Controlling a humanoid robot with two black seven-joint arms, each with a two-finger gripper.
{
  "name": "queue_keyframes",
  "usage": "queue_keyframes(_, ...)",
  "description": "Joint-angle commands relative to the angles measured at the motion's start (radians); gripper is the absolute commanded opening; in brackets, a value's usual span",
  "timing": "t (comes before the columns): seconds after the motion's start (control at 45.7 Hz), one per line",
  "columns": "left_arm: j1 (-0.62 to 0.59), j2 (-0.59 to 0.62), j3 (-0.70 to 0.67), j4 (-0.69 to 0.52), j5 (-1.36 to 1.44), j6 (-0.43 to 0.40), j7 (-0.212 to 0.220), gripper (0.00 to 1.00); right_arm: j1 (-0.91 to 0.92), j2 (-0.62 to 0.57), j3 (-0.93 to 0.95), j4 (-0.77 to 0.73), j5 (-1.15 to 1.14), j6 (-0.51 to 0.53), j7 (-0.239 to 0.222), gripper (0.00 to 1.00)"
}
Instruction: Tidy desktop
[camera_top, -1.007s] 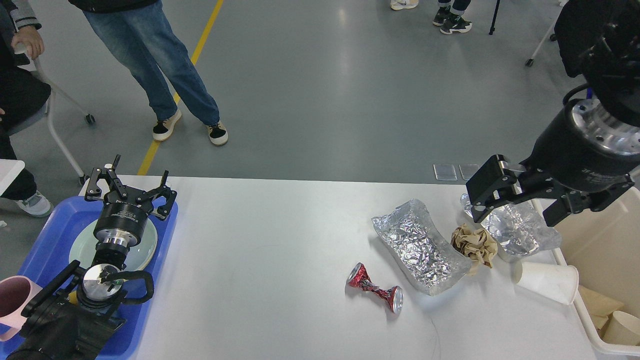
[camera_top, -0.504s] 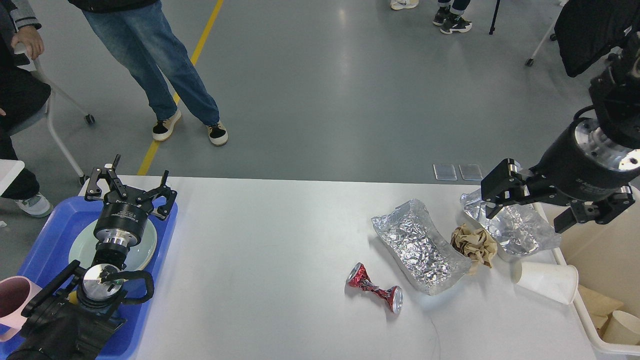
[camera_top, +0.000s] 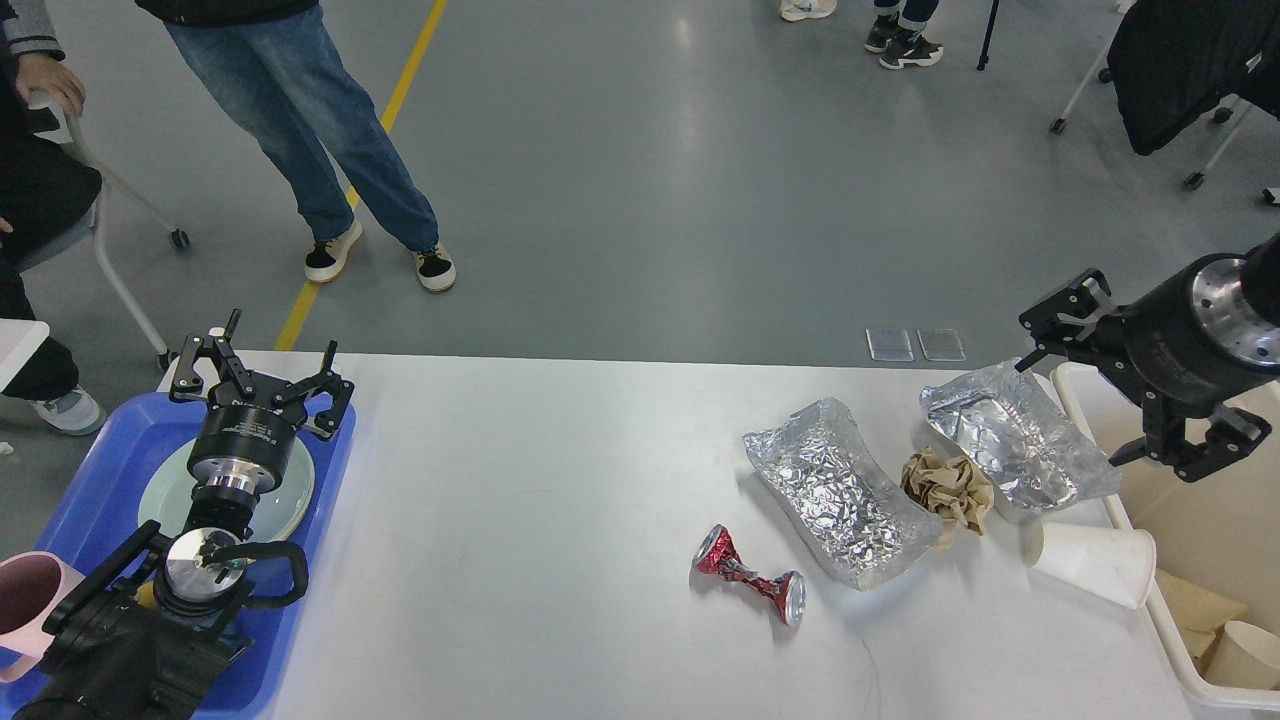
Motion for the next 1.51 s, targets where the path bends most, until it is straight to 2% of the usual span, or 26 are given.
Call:
queue_keyframes(0.0, 0.000, 0.000, 0.000, 0.000, 0.000, 0.000, 0.000, 0.96, -0.084, -0.022, -0.016, -0.051, 0.109, -0.011, 0.005, 1.00)
queue_keyframes(0.131, 0.000, 0.000, 0.000, 0.000, 0.000, 0.000, 0.000, 0.96, -0.153, -0.042, -0.029, -0.079, 0.179, -0.071, 0.011, 1.00)
queue_keyframes(0.153, 0.000, 0.000, 0.000, 0.000, 0.000, 0.000, 0.000, 0.96, -0.207, -0.069, -0.012, -0.100, 0.185, -0.112, 0.011, 1.00)
queue_keyframes(0.219, 0.000, 0.001, 0.000, 0.000, 0.000, 0.000, 0.000, 0.96, -0.273, -0.089, 0.005, -0.143, 0.186, -0.148, 0.011, 1.00)
queue_keyframes(0.328, 0.000, 0.000, 0.000, 0.000, 0.000, 0.000, 0.000, 0.96, -0.342, -0.109, 0.017, -0.192, 0.206, -0.159, 0.009, 1.00)
queue_keyframes(0.416, 0.000, 0.000, 0.000, 0.000, 0.000, 0.000, 0.000, 0.96, -0.403, -0.175, 0.033, -0.251, 0.216, -0.157, 0.008, 1.00)
queue_keyframes(0.569, 0.000, 0.000, 0.000, 0.000, 0.000, 0.000, 0.000, 0.96, -0.618, -0.249, 0.149, -0.433, 0.216, -0.156, 0.000, 1.00)
queue_keyframes(0.898, 0.000, 0.000, 0.000, 0.000, 0.000, 0.000, 0.000, 0.96, -1.009, -0.270, 0.399, -0.755, 0.243, -0.146, -0.003, 1.00)
queue_keyframes(1.051, 0.000, 0.000, 0.000, 0.000, 0.000, 0.000, 0.000, 0.96, -1.104, -0.267, 0.496, -0.771, 0.243, -0.148, -0.035, 1.00)
queue_keyframes(1.204, 0.000, 0.001, 0.000, 0.000, 0.000, 0.000, 0.000, 0.96, -1.155, -0.249, 0.542, -0.782, 0.242, -0.162, -0.035, 1.00)
queue_keyframes(1.489, 0.000, 0.000, 0.000, 0.000, 0.000, 0.000, 0.000, 0.96, -1.259, -0.194, 0.642, -0.929, 0.229, -0.160, -0.035, 1.00)
